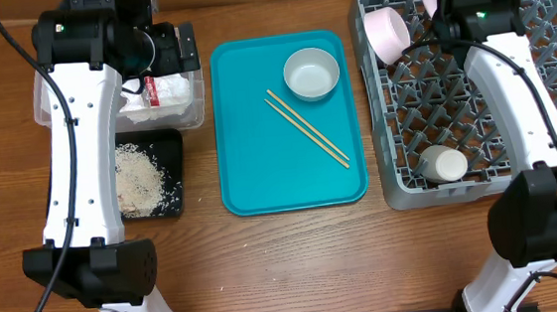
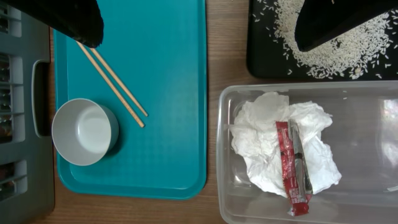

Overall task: Sort waste into correct bins and load items into the dishwasher
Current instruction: 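Carry the white plate into the rack and stand it upright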

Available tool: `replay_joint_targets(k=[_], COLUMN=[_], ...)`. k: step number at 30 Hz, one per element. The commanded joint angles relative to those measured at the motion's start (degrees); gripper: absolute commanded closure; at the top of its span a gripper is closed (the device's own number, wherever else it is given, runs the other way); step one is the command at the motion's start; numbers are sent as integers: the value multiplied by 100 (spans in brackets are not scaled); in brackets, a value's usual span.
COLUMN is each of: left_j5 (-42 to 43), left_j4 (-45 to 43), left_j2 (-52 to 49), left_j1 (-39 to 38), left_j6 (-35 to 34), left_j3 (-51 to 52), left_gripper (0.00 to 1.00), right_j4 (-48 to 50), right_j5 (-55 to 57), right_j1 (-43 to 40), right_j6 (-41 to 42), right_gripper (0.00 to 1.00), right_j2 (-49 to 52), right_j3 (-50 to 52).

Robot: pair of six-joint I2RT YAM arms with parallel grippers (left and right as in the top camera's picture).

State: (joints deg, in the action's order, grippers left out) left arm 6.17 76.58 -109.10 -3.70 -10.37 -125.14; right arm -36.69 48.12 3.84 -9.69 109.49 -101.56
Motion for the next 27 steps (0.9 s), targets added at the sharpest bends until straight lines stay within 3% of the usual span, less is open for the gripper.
replay_joint_targets(k=[1, 10, 27], left_j5=[-42, -39, -39], left_j4=[-9, -9, -9], left_j2=[22, 22, 22], left_j1=[-7, -7, -7], left_j6=[52, 52, 52], left_j3=[-59, -59, -59], left_gripper=[0, 0, 0], right_j4=[-59, -358, -323], right_j5=[-109, -107, 66], right_j1=[20, -7, -70], right_j6=[208, 1434, 2197], right_gripper=[96, 96, 96], right_j2=[94, 295, 734], right_j3=[-24, -7, -7])
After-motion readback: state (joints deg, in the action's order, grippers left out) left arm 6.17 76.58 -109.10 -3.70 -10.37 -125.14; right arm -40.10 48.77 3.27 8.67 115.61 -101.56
